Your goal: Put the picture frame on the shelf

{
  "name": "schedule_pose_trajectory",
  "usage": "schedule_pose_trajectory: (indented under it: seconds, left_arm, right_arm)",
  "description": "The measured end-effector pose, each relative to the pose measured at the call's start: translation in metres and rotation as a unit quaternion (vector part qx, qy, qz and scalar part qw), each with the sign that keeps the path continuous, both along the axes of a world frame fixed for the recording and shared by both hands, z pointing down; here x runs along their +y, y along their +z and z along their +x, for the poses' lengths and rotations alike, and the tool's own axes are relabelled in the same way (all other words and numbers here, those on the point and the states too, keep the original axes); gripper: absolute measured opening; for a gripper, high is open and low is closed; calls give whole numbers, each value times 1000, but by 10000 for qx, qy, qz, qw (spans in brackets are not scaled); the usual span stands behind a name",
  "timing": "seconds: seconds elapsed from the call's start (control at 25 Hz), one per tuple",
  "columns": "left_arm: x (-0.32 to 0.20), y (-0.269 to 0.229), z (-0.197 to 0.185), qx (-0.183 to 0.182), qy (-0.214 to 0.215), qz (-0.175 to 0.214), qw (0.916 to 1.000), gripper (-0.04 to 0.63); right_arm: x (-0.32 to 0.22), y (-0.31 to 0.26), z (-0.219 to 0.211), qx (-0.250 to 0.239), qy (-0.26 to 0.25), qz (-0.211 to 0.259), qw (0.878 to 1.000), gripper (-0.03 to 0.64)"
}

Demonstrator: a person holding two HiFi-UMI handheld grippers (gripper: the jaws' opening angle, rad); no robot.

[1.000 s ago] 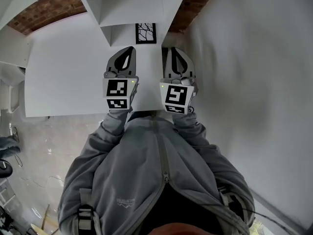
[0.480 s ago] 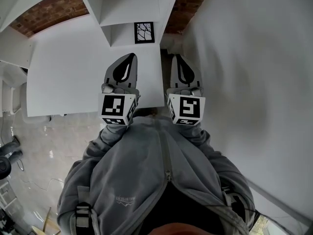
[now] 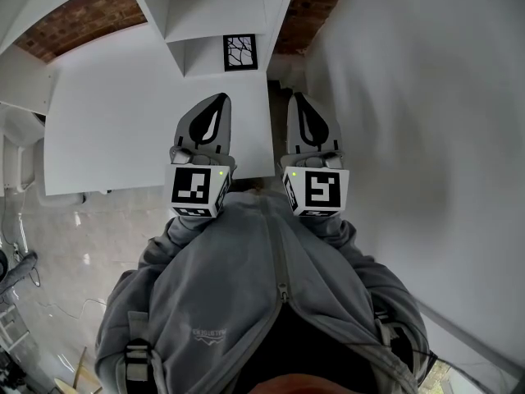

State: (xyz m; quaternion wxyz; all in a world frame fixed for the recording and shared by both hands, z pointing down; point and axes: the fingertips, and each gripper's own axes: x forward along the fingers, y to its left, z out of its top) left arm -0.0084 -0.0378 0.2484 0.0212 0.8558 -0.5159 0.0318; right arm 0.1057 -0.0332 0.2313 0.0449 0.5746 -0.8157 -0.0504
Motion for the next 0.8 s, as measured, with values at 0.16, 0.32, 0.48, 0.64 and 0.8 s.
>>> schedule_pose_trajectory:
  seconds: [0.16, 0.32, 0.48, 0.64, 0.8]
  left_arm:
    - [-1, -4, 0, -20, 15, 44, 10000, 6]
    - [0, -5, 2, -42, 28, 64, 10000, 6]
    - [1, -3, 5, -49, 66, 67, 9999, 6]
    - [-1, -5, 7, -49, 76, 84, 9999, 6]
    - [-5, -8, 8, -32, 89, 70, 9999, 6]
  right_arm:
    - [-1, 1, -3, 10, -70, -4, 10000, 26]
    - [1, 0, -5, 28, -132, 27, 9999, 26]
    - [3, 0, -6, 26, -162, 36, 9999, 26]
    - [1, -2, -6, 30, -185, 48, 9998, 26]
    - [-3, -6, -5, -3, -187, 55, 9998, 26]
